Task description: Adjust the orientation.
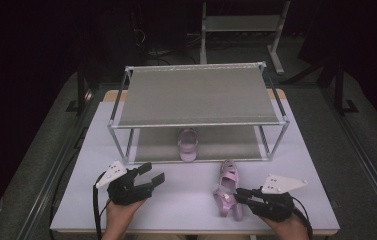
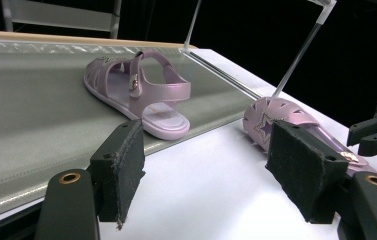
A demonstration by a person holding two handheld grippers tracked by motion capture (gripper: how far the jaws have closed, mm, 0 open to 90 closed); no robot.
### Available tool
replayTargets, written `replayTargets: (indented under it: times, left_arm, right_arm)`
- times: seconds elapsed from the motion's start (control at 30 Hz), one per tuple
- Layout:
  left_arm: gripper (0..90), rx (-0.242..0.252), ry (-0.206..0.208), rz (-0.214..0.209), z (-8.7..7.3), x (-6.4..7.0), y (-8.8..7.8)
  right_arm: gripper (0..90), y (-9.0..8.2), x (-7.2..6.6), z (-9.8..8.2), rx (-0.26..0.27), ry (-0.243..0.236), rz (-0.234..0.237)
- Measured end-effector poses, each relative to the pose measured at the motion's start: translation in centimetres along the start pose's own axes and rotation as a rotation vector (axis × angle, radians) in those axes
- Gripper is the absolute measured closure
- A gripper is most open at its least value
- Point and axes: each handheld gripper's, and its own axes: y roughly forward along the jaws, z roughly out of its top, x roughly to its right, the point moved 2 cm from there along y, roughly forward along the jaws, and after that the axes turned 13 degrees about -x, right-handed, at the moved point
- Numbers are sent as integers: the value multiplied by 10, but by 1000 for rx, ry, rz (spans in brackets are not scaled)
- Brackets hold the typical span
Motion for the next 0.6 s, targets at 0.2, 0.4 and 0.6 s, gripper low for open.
replayTargets:
  times: [0.2,0.4,0.6]
  left_arm:
    - [310,-3,-9,-1,-1,-1,1]
    - [310,3,-3,-1,-1,0,-1]
    - [310,3,-17,-9,-2,-2,1]
  right_arm:
    - [798,1,3,-2,-1,7,4]
    - [790,-4,5,-6,-8,32,-21]
    - [745,-9,11,-12,-13,78,-37]
